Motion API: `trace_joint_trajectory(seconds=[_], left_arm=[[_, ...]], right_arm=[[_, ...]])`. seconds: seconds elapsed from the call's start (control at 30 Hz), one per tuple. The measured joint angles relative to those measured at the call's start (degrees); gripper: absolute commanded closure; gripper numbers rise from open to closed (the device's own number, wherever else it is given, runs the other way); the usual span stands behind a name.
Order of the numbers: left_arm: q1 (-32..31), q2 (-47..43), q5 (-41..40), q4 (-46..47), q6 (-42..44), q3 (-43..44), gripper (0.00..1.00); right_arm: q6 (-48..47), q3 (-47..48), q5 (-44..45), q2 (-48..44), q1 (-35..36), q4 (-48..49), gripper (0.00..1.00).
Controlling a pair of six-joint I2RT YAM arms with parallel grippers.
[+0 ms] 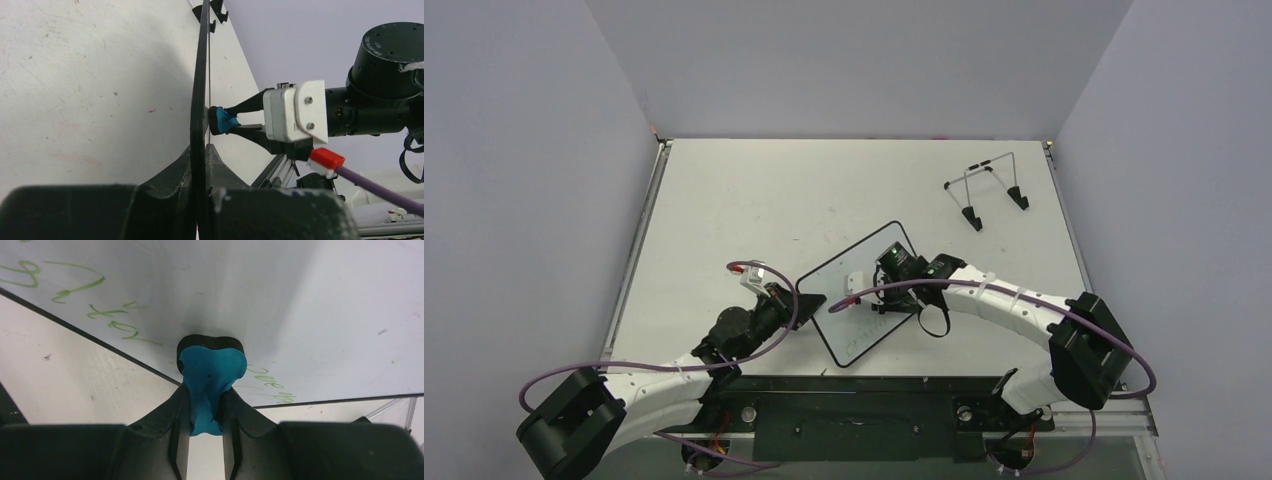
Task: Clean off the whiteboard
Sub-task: Erase the whiteboard at the center of the board.
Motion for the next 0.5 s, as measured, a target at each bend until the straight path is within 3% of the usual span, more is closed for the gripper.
trace_joint_trajectory(seconds=[0.27, 0.5], left_arm=[[0.04, 0.09, 0.74, 0.04, 0.17, 0.09, 1.00], [0.04, 0.31, 1.20, 0.24, 0.13, 0.15, 1.00]], right_arm=[[1.03, 0.00, 1.33, 0.11, -7.54, 0.94, 1.00], [-2.34, 0.17, -2.21, 0.15, -0.94, -4.00, 1.00]])
